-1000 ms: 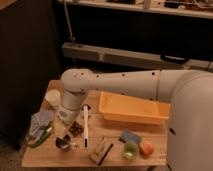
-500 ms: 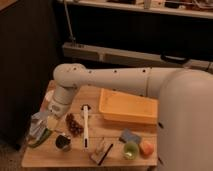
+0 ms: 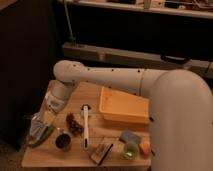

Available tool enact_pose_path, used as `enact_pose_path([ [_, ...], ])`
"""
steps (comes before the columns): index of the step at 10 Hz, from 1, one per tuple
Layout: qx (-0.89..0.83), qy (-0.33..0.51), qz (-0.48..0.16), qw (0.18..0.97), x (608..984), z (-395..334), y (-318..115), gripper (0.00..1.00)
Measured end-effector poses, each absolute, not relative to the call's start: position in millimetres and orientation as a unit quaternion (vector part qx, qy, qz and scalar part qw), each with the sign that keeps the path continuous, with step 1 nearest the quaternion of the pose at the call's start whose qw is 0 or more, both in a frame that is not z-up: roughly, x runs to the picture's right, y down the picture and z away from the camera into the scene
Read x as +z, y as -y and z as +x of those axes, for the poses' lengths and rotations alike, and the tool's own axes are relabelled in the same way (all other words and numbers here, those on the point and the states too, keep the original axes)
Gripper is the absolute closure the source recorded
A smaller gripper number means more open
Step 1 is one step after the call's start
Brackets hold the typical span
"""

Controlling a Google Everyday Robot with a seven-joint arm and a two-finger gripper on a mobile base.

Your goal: Place fork in metal cup

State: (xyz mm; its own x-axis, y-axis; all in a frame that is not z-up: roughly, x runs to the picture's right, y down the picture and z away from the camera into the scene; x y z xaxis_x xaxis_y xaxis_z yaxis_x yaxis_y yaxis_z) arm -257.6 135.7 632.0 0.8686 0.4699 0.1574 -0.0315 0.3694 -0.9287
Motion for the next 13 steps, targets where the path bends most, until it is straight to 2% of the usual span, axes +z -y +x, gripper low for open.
enact_pose_path([
  [5, 0.136, 0.254, -0.53, 0.797, 636, -270, -137, 1.0],
  [13, 0.114, 0.278, -0.538, 0.788, 638, -286, -160, 1.0],
])
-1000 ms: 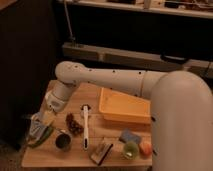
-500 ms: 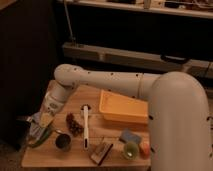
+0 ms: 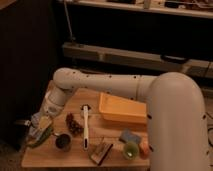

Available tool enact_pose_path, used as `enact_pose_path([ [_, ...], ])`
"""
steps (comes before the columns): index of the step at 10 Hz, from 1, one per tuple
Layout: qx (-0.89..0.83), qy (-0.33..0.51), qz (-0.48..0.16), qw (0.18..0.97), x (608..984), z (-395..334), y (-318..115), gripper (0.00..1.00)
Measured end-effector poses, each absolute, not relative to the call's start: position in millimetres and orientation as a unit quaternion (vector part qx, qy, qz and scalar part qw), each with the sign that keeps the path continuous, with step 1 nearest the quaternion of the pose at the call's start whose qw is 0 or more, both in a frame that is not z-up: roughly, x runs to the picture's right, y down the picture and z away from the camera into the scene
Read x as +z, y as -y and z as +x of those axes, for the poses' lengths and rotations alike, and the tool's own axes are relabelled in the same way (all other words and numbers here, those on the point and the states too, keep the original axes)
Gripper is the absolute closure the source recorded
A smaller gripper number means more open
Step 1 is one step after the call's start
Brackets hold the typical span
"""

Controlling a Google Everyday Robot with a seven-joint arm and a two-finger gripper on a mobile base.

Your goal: Place fork in metal cup

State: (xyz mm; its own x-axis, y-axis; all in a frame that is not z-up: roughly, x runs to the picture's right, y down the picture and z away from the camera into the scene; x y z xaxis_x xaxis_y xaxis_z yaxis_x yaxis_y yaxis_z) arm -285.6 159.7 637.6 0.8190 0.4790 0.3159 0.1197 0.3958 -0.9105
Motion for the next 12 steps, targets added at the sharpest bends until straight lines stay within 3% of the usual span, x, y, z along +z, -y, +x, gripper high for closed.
enact_pose_path([
  [12, 0.097, 0.298, -0.528, 0.79, 633, -256, -185, 1.0],
])
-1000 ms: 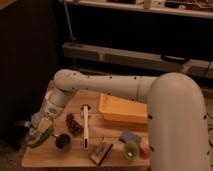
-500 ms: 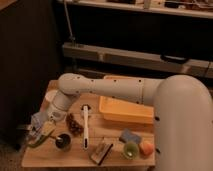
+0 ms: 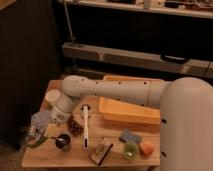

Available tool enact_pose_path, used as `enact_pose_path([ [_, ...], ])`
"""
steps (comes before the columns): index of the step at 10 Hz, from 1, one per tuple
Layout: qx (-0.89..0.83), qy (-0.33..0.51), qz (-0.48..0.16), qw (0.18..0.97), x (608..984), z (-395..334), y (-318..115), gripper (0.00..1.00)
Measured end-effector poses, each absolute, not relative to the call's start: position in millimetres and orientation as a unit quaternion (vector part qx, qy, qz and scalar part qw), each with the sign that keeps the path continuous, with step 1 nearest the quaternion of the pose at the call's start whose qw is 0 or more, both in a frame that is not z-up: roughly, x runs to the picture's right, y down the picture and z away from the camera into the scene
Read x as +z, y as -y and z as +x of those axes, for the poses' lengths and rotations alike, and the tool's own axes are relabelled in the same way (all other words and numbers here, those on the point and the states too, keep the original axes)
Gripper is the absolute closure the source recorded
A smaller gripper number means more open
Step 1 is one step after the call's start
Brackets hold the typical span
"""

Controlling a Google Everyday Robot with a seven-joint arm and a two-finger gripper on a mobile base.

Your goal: Place fork in metal cup

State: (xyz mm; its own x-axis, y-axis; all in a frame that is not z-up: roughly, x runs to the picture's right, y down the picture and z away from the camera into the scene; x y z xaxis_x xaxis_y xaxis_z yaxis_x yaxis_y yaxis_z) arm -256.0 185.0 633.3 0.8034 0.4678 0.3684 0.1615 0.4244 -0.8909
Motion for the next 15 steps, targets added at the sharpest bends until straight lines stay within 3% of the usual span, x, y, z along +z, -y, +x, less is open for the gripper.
enact_pose_path([
  [15, 0.043, 0.367, -0.516, 0.773, 663, -250, -185, 1.0],
])
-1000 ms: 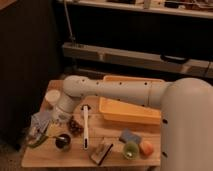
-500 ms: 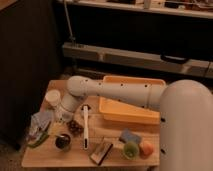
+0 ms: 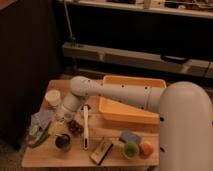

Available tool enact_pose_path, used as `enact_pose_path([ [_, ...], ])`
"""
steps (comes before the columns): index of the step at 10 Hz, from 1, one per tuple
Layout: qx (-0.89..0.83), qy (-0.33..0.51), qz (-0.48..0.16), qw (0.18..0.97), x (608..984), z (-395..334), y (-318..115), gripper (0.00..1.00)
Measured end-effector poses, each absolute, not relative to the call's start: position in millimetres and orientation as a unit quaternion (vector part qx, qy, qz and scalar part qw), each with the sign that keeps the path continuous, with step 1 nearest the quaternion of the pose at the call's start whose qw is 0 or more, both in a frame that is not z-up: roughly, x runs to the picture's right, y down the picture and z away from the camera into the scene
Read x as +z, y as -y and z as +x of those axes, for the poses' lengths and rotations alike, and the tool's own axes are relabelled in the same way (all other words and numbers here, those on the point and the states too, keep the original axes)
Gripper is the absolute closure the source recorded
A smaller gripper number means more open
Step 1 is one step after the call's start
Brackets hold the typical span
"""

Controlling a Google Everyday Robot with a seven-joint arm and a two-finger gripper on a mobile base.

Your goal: Place fork in metal cup

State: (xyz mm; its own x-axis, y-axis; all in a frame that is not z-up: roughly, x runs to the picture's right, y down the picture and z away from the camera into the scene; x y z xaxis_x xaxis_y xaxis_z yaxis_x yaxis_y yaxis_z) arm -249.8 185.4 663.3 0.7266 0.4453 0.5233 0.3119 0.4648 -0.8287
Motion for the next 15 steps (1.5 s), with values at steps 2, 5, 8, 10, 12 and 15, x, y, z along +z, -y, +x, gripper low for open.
enact_pose_path([
  [2, 0.042, 0.37, -0.518, 0.77, 664, -251, -188, 1.0],
  [5, 0.035, 0.375, -0.521, 0.767, 665, -256, -191, 1.0],
  [8, 0.027, 0.376, -0.523, 0.765, 668, -262, -194, 1.0],
  [10, 0.025, 0.376, -0.523, 0.764, 671, -262, -197, 1.0],
  [12, 0.023, 0.378, -0.523, 0.764, 672, -259, -200, 1.0],
  [15, 0.02, 0.384, -0.523, 0.761, 673, -253, -204, 1.0],
])
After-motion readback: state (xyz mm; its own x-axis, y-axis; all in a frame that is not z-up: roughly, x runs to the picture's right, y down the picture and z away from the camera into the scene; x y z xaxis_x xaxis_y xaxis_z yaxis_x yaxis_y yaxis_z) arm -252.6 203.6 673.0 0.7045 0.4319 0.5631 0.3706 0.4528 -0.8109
